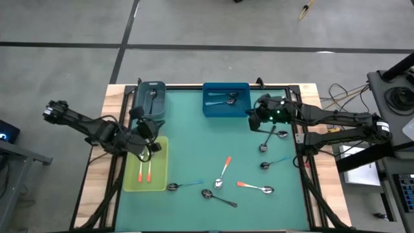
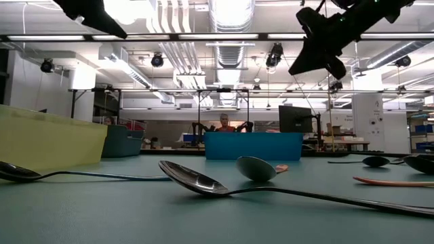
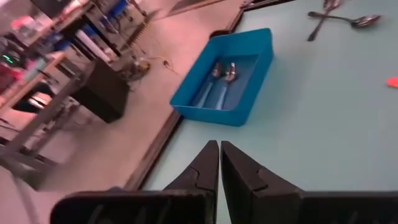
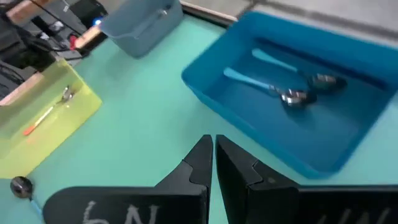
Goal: Sort silverware by color (type)
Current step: Put the black spoon into the blue bin
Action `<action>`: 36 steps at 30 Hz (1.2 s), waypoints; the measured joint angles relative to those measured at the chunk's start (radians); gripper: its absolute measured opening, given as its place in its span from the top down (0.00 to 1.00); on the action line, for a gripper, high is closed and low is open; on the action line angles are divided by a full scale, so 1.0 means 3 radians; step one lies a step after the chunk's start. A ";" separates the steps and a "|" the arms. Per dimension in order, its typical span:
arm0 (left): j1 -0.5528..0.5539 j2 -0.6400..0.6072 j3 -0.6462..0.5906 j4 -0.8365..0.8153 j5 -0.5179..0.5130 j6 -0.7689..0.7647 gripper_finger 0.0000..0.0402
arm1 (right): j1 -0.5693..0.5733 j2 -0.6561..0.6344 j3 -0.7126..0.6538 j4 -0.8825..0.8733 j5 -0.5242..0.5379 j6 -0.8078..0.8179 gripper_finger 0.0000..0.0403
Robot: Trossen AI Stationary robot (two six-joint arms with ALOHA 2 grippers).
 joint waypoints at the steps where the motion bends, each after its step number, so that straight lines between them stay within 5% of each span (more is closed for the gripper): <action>1: 0.0018 -0.0013 -0.0001 0.0017 -0.0002 0.0064 1.00 | 0.0000 0.0000 0.0000 -0.0048 0.0013 0.0072 0.97; 4: 0.0088 -0.0042 -0.0001 0.0186 0.0243 0.0427 1.00 | 0.0000 0.0000 0.0000 -0.0148 0.0126 0.0191 0.97; 10: 0.0199 -0.0057 -0.0188 0.0921 0.1375 0.1537 1.00 | -0.0001 0.0138 0.0000 -0.0152 0.0244 0.0375 0.97; 19: 0.0637 -0.0310 -0.0777 0.2082 0.1822 0.2039 1.00 | -0.0001 0.0590 0.0060 -0.0441 0.0242 0.0810 0.97; 36: 0.1342 -0.0520 -0.1021 0.2370 0.2040 0.1985 1.00 | -0.0006 0.1323 0.0313 -0.2222 -0.0381 0.0436 0.97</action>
